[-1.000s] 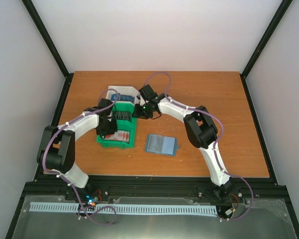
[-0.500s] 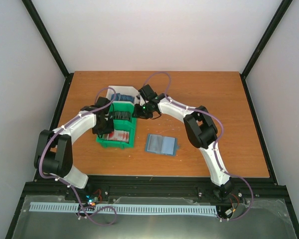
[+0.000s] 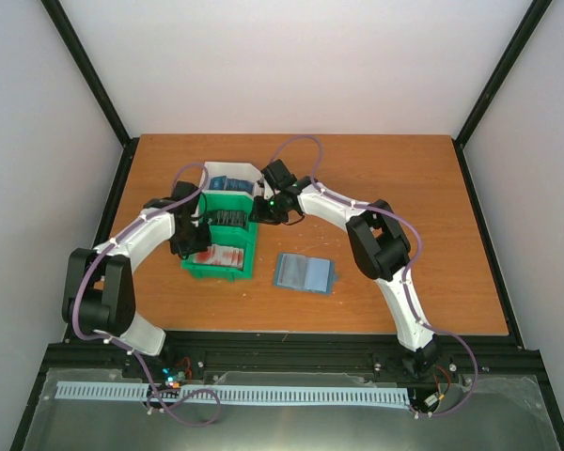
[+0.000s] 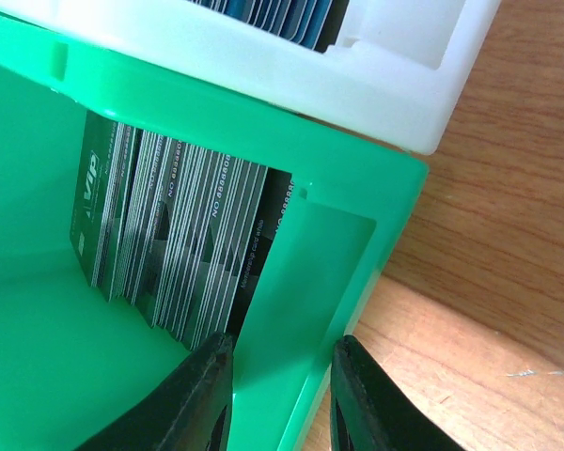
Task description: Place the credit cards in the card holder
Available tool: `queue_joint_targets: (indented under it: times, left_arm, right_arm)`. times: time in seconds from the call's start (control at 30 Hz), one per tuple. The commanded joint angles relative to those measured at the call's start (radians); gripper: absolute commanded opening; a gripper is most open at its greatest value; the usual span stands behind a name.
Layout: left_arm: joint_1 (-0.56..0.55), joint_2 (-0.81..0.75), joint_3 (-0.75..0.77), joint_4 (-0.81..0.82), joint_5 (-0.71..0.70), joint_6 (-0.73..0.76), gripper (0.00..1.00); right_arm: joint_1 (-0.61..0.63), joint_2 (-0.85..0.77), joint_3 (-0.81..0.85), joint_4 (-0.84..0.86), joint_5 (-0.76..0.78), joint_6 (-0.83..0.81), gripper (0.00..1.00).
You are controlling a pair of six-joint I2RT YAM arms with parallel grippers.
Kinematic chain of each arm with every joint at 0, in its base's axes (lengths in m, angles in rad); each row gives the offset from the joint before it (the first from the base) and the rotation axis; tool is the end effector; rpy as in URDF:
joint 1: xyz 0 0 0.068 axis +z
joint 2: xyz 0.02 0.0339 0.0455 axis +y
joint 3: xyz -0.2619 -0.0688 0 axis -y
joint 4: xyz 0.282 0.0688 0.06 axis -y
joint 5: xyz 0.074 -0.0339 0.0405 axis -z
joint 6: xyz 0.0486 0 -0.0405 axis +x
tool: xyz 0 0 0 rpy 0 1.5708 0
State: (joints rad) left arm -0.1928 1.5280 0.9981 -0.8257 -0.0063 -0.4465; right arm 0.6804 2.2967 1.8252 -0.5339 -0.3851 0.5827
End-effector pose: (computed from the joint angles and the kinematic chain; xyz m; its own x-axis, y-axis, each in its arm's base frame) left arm 0.3030 -0.0588 0.1646 -0.9470 -0.2551 -0.1953 -0.2424 0.9663 -0.0867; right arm 0.4052 0.3515 0.1342 -0.9550 -0.1168 -0.2728 -0.2563 0.7881 0.5597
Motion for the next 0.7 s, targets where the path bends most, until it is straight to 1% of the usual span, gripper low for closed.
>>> queue_joint_targets:
  times: [0.0, 0.03, 0.17, 0.23, 0.37, 0.43, 0.6, 0.67]
  left_arm:
    - [0.044, -0.007, 0.02, -0.008, 0.054, -0.004, 0.23]
    - [0.044, -0.009, 0.016, 0.007, 0.074, 0.002, 0.24]
    - [0.034, -0.015, -0.023, 0.091, 0.152, 0.029, 0.33]
    - [0.016, 0.0, -0.034, 0.119, 0.135, 0.034, 0.35]
    - [-0.016, 0.064, -0.037, 0.12, 0.051, 0.032, 0.35]
    - [-0.026, 0.081, -0.037, 0.121, 0.012, 0.026, 0.33]
    - [-0.027, 0.093, -0.031, 0.108, -0.043, 0.021, 0.24]
    - [-0.027, 0.096, -0.027, 0.097, -0.066, 0.018, 0.22]
  right_arm:
    - [-0.002, 0.0, -0.032, -0.074, 0.046, -0.024, 0.29]
    - [-0.002, 0.001, -0.032, -0.074, 0.046, -0.024, 0.29]
    - [-0.001, 0.002, -0.035, -0.071, 0.045, -0.021, 0.29]
    - [-0.001, 0.003, -0.034, -0.072, 0.043, -0.021, 0.29]
    - [-0.001, 0.002, -0.035, -0.075, 0.045, -0.021, 0.29]
    - [-0.002, 0.004, -0.035, -0.076, 0.045, -0.021, 0.29]
    - [-0.002, 0.006, -0.029, -0.076, 0.047, -0.021, 0.29]
    - [-0.002, 0.008, -0.025, -0.078, 0.046, -0.021, 0.29]
